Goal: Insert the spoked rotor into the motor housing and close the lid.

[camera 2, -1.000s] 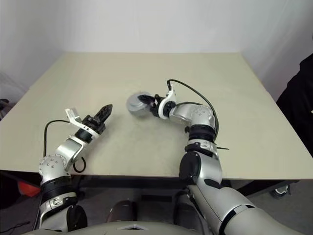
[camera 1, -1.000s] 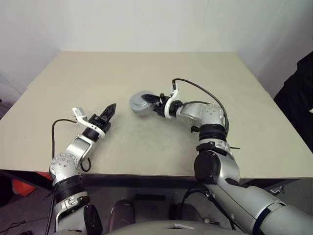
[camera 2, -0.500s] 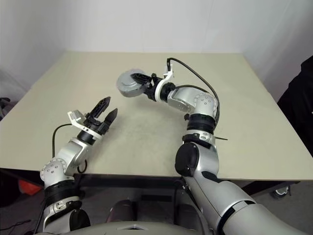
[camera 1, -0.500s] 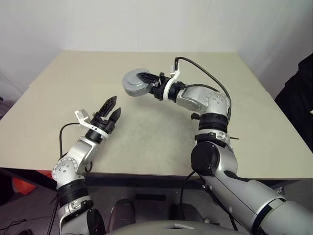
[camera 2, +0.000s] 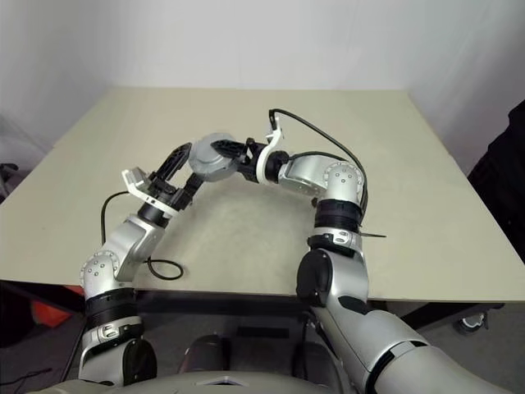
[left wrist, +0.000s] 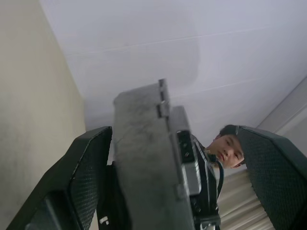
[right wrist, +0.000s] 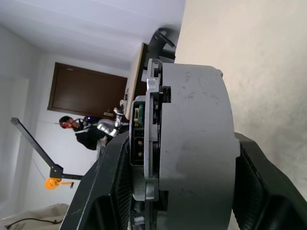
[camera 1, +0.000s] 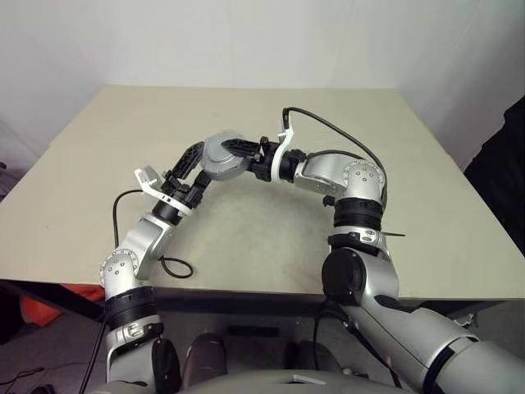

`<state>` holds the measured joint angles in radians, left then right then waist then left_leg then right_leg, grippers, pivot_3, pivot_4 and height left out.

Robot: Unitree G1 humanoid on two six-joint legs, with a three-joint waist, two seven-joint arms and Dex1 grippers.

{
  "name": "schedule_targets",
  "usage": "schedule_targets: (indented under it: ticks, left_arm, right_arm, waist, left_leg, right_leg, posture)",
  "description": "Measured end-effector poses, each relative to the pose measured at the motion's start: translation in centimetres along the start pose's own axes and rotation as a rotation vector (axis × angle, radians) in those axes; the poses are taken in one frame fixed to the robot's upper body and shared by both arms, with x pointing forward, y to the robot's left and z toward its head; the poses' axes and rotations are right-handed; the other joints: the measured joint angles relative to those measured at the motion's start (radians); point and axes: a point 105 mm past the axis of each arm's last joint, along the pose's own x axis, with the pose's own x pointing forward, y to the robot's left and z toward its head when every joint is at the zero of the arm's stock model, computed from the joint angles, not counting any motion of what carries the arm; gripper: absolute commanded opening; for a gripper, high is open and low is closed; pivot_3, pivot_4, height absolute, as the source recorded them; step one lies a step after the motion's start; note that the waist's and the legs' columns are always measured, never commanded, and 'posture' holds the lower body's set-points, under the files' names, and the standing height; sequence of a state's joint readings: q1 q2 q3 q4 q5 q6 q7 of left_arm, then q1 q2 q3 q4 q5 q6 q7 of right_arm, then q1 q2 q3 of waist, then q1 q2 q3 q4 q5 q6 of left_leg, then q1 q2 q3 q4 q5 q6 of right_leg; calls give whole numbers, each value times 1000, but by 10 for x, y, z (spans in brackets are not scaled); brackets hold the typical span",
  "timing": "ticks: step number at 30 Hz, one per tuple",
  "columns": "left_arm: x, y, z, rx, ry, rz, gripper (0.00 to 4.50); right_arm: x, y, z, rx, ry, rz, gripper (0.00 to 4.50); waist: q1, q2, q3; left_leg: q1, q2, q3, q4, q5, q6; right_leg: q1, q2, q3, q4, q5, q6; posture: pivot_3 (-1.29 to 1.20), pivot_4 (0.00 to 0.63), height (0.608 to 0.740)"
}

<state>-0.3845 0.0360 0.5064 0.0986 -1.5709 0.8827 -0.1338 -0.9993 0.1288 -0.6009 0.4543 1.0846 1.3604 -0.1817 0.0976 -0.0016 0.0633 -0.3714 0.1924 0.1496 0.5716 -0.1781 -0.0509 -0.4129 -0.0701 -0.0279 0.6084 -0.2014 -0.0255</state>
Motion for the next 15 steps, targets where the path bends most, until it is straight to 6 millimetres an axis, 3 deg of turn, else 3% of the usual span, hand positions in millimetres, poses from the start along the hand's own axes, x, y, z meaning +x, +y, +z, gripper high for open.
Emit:
schedule_targets:
  ticks: [3, 9, 15]
  left_arm:
    - [7, 3, -1, -4, 9, 6, 4355]
    - [10, 7, -6, -5, 29, 9, 2458]
    - [8, 8, -4, -10, 27, 4, 2329]
  right_arm:
    - [1, 4, -2, -12, 8, 13, 2241]
    - [1, 5, -3, -27, 9, 5, 2241]
    - [2, 4, -4, -38, 2, 3, 2241]
  waist:
    - [0, 0, 0]
    - [0, 0, 0]
    - [0, 0, 0]
  left_leg:
    - [0, 0, 0, 1, 0, 0]
    - [0, 0, 0, 1, 0, 0]
    - [0, 0, 0, 2, 0, 0]
  right_leg:
    - [0, 0, 0, 0, 0, 1]
    - [0, 0, 0, 0, 1, 1]
    - [1, 0, 0, 1, 1, 1]
  posture:
    - [0, 0, 740]
    - [0, 0, 740]
    - [0, 0, 740]
